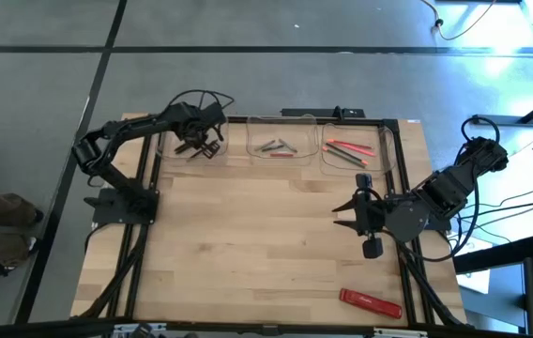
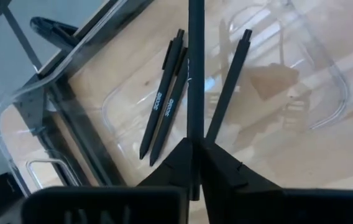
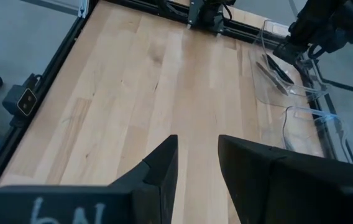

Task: Sort crayons/erasers/pens/pencils in bins
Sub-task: Put the black pen into the left transparent bin, then return to Home Position

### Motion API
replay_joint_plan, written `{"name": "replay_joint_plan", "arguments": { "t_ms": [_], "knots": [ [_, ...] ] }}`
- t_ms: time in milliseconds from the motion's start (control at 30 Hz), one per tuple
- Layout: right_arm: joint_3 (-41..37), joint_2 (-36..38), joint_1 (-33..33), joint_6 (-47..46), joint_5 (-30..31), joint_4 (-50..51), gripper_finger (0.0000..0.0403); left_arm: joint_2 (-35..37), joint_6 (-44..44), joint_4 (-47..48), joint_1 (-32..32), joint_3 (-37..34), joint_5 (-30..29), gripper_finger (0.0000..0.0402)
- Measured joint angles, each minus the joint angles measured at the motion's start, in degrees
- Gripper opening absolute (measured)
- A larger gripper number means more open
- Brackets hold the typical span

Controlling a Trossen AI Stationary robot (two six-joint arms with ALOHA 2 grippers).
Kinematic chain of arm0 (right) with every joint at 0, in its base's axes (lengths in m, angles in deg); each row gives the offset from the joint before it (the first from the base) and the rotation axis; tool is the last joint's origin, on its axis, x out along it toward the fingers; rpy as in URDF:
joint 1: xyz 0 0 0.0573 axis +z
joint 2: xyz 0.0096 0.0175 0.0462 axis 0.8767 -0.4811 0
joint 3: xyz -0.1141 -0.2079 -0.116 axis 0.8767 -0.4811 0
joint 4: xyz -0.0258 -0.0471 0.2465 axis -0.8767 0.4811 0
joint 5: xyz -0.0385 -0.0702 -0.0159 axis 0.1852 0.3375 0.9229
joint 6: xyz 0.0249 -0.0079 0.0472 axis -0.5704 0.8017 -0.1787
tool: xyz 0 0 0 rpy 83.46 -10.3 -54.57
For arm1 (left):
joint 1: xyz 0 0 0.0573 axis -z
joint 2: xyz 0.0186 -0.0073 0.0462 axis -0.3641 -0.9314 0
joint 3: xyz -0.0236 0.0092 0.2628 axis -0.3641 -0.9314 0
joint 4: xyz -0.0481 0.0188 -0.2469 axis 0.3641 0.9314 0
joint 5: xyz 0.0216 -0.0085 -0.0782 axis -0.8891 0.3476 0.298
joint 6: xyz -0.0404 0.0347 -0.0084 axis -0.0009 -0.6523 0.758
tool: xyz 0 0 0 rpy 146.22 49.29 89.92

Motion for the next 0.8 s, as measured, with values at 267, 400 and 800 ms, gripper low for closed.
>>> {"name": "replay_joint_plan", "arguments": {
  "t_ms": [267, 400, 800],
  "knots": [
    [0.0, 0.0, 0.0, 0.2, -0.02, 0.0, 0.0116, 0.0, -0.51, -0.22, 0.01, -0.02, 0.05, 0.0073],
    [0.0, 0.0, 0.0, -0.06, -0.01, 0.0, 0.0116, 0.0, -0.18, 0.41, 0.03, -0.02, 2.64, 0.0072],
    [-0.04, 6.04, -0.04, -7.9, 11.11, 4.36, 0.0008, 8.37, 0.67, -2.35, 8.85, -0.07, 5.98, 0.0002]
  ]
}}
